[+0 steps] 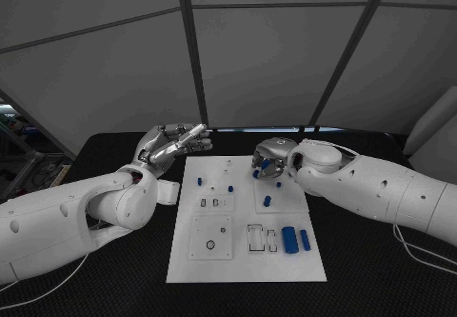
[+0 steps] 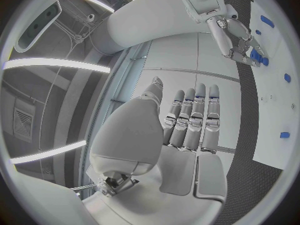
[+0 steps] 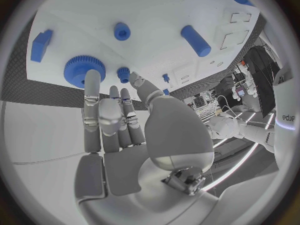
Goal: Assemble the parts on the task board
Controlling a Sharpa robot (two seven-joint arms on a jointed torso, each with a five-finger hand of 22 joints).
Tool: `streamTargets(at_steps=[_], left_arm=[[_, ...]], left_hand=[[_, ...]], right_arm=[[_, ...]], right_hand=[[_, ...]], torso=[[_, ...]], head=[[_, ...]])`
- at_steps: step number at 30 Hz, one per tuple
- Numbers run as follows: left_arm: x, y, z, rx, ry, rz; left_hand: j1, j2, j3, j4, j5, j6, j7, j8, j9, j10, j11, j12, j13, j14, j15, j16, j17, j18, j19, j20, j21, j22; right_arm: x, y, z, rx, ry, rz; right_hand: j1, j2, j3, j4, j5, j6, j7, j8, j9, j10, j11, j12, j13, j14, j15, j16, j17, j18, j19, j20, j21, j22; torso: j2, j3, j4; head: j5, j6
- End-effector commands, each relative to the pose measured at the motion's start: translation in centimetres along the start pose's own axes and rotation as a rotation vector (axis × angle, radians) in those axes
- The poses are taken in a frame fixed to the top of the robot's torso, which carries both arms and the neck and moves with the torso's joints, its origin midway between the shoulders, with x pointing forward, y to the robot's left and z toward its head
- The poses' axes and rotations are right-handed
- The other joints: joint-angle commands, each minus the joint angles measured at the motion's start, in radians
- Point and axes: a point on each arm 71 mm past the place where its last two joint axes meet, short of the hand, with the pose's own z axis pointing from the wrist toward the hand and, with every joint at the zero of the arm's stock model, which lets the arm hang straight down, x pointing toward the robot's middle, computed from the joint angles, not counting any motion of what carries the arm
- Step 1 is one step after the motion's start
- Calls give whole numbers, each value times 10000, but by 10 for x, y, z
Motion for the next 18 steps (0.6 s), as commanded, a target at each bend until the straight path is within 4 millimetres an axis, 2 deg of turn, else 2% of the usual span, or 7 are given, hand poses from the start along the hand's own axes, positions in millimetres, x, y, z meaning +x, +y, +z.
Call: streamTargets(at_steps=[1, 18], left_arm=[[2, -2, 0, 97, 158, -70], [3, -3, 1, 111, 178, -77]], left_hand=[[-42, 36, -54, -18, 48, -17, 60, -35, -15, -3, 43, -68, -10, 18, 20, -56, -17, -3, 66, 32, -61, -10], [-33, 59, -54, -35, 48, -11, 66, -48, -15, 0, 48, -86, -9, 25, 23, -71, -20, -3, 74, 33, -69, -18]], right_arm=[[0, 1, 1, -109, 149, -63], [3, 2, 5, -175, 373, -27]], right_hand=[[55, 85, 42, 53, -38, 41, 76, -1, 20, 88, 17, 0, -3, 250, 48, 87, 44, 59, 73, -25, 76, 15], [65, 227, 282, 155, -37, 305, 168, 50, 51, 326, -40, 40, 0, 250, 6, 487, 441, 62, 68, -56, 232, 90]], torso=[[12, -6, -2], [72, -3, 6]], head=[[12, -28], [59, -138]])
